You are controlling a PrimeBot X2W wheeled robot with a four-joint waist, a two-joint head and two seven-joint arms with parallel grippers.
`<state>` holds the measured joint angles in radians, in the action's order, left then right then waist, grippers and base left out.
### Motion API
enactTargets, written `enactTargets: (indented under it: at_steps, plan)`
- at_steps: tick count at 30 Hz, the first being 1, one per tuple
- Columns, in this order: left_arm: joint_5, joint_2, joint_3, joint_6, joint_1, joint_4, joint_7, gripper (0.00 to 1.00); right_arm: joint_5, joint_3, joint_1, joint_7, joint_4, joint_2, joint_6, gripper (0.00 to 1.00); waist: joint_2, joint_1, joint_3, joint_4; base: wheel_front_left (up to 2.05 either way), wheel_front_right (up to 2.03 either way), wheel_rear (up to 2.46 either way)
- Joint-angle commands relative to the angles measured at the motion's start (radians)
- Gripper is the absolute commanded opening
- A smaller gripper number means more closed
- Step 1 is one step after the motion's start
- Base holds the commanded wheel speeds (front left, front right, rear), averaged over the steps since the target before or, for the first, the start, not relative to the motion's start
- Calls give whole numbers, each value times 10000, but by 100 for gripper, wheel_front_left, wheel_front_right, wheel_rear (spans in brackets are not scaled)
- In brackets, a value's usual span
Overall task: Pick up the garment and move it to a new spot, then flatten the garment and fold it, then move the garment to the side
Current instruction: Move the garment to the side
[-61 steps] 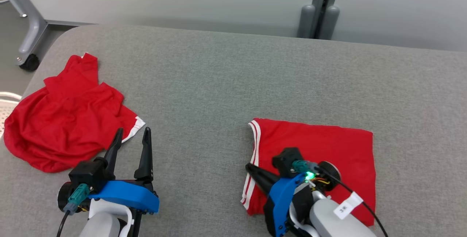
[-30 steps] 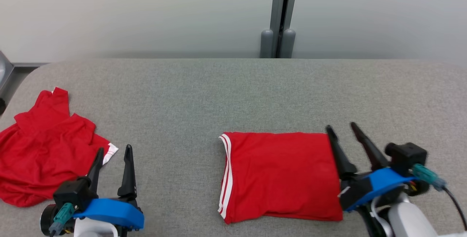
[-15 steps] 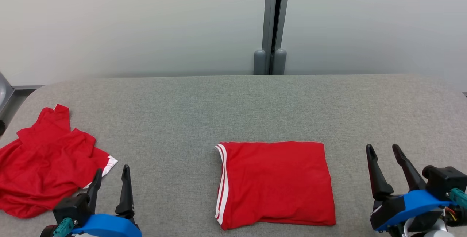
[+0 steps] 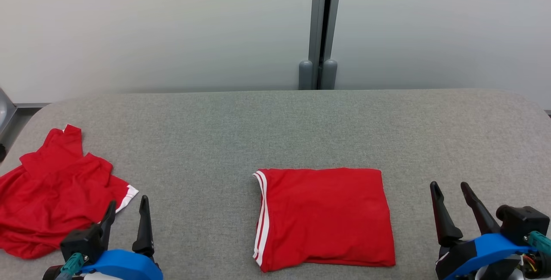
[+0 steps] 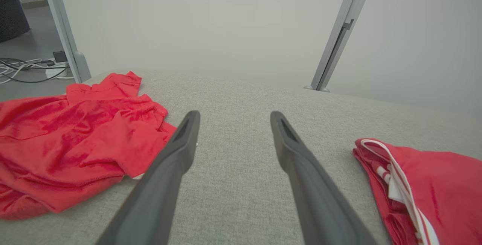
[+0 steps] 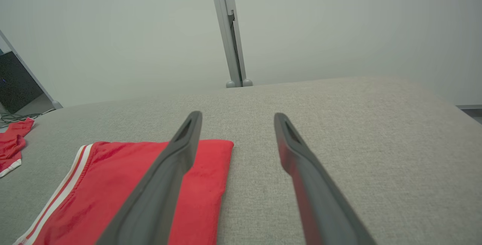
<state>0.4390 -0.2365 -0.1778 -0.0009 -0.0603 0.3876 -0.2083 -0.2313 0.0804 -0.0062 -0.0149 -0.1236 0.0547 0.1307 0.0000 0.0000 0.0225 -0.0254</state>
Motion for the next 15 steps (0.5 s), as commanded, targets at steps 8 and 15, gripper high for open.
enactTargets:
  at_steps: [8, 15]
  plan:
    - [38, -52, -94, 30, -57, 16, -55, 100, 52, 99, 188, 26, 18, -33, 2, 100, 0, 0, -78, 4, 0, 0, 0]
    - [82, -75, -146, 56, -98, -40, -29, 100, 147, -39, 10, 139, -26, -38, 2, 100, 0, 0, -123, -57, 0, 0, 0]
